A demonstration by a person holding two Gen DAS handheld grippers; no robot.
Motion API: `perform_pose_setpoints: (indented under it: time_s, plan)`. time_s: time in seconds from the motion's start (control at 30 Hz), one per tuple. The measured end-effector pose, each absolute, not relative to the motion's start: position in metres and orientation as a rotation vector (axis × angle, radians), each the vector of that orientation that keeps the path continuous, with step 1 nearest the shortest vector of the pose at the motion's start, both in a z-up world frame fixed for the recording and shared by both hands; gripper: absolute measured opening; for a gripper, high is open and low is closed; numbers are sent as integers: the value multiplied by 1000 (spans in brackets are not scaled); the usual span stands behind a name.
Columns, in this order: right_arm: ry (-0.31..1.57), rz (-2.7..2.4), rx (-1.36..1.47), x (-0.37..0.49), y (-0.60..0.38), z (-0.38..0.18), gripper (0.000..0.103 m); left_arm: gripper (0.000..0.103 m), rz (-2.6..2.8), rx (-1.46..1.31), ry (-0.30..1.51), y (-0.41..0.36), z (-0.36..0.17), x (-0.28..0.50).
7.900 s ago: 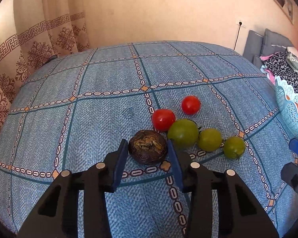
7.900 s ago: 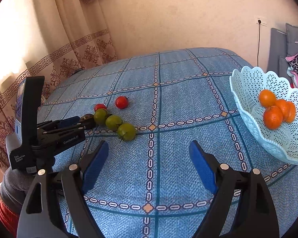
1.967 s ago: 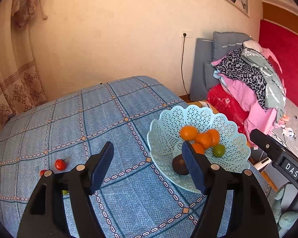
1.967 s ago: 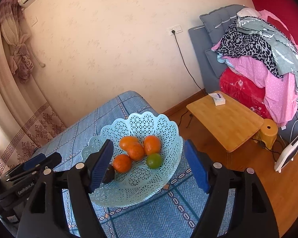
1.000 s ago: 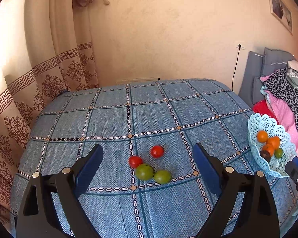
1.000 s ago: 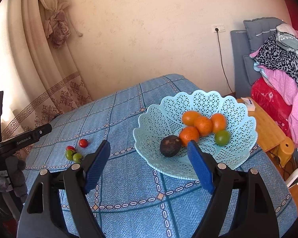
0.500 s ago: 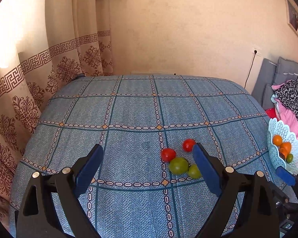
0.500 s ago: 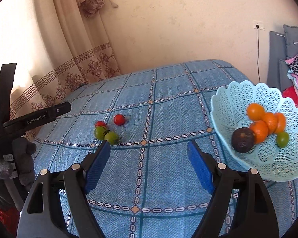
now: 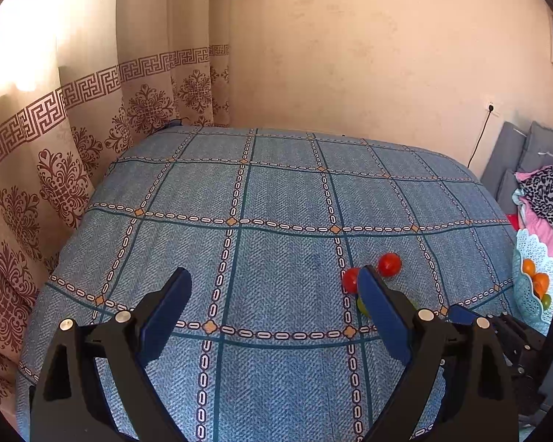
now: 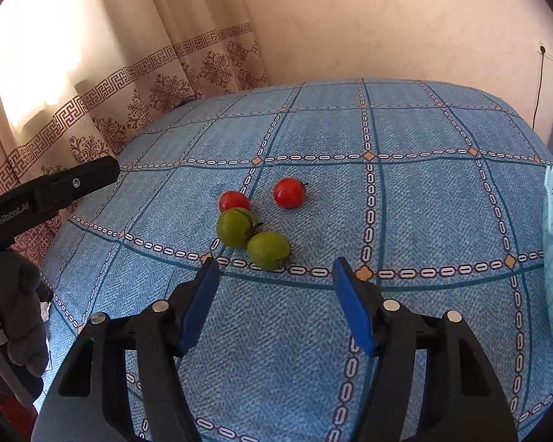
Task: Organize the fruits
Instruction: 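Grasp a green tomato with the right gripper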
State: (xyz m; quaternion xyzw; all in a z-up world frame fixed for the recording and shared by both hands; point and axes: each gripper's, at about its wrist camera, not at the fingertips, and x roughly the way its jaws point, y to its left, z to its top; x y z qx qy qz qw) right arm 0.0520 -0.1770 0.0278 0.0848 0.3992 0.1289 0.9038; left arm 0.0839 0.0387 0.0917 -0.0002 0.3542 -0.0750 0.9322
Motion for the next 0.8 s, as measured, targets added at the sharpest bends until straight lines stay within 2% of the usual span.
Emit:
perform_pose_setpoints:
  time_s: [0.33,0.5,0.8]
  plan:
    - [879,286,125,81,-164,13,53,91,-152,-12,734,44,88,87]
    - [895,292,104,86,-160,7,35,91,-154,-13,741,44,86,91]
    - [881,284,122,70,-173,10,33,90,-174,10,768,25,77,96]
